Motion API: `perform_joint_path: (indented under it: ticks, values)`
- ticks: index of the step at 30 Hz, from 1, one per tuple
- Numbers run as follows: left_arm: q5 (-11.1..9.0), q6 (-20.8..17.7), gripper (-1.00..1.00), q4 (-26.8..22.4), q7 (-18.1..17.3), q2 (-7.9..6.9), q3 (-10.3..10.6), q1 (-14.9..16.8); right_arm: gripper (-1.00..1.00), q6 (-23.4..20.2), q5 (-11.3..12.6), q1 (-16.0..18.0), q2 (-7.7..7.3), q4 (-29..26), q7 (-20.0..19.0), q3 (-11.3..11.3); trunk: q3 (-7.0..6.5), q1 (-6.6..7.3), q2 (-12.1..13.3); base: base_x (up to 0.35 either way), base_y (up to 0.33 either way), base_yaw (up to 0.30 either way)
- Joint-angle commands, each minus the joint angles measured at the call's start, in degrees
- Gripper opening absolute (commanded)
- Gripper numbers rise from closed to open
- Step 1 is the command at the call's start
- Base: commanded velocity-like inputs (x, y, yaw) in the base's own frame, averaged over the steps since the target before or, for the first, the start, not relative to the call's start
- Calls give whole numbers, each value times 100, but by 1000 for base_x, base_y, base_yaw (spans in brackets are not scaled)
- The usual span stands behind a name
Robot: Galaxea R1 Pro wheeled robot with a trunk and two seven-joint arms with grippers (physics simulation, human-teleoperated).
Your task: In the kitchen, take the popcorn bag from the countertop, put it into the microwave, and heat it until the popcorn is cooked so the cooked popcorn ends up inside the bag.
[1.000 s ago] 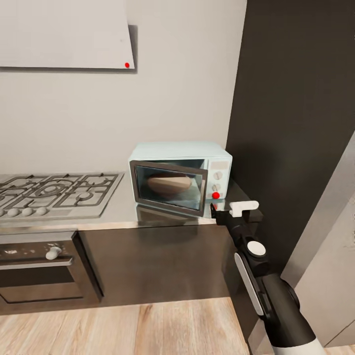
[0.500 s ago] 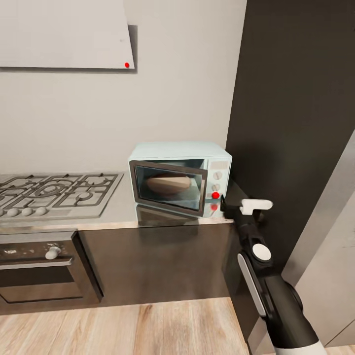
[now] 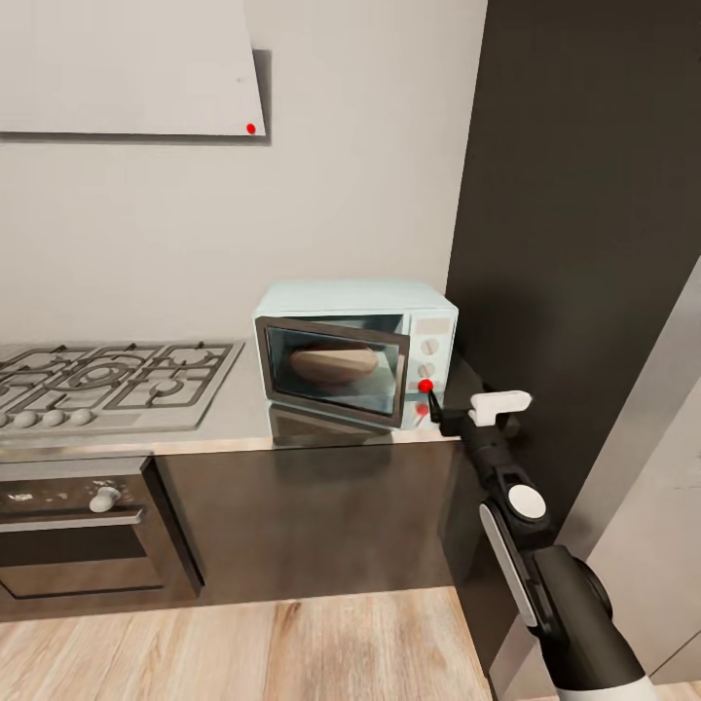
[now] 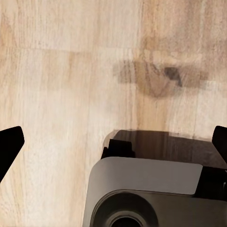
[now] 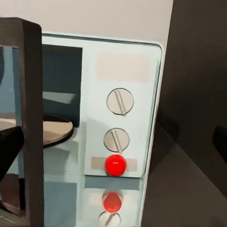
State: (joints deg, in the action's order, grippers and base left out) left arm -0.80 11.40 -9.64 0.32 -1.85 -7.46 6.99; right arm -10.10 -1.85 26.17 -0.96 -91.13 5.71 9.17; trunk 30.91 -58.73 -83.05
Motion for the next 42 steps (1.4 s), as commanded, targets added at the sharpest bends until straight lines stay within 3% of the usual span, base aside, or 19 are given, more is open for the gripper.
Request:
perform_joint_path:
  ticks: [1,3,5,9,13,15,16,18,23,42]
  values:
    - [-10,20,100,6,3,1,-10,4,100,-39,-11,3,-8,-5,4,29,6,0,-3,0,0,0]
    - [-9,20,100,6,3,1,-10,4,100,-41,-9,3,-14,-7,-90,42,6,0,-3,0,0,0]
    - [-8,20,100,6,3,1,-10,4,100,-47,-16,13,-69,-9,-485,7,6,0,-3,0,0,0]
    - [-8,20,100,6,4,1,-10,4,100,-61,64,77,-383,-3,-1474,-55,6,0,-3,0,0,0]
    - [-8,20,100,6,5,1,-10,3,100,-202,273,95,-434,6,-2409,-539,6,0,-3,0,0,0]
    - [-8,20,100,6,3,1,-6,4,100,-295,536,98,-453,4,-3063,-900,6,0,-3,0,0,0]
    - [-8,20,100,6,3,1,-6,4,100,-436,704,105,-459,7,-3470,-1189,6,0,-3,0,0,0]
    - [-8,20,100,6,3,1,-6,3,100,-736,851,152,-459,14,-4137,-1590,6,0,-3,0,0,0]
    - [-8,20,100,6,3,1,-8,4,100,-853,843,183,-456,48,-4335,-1682,6,0,-3,0,0,0]
    - [-8,20,100,6,3,1,-10,2,100,-837,806,235,-444,196,-4264,-1629,6,0,-3,0,0,0]
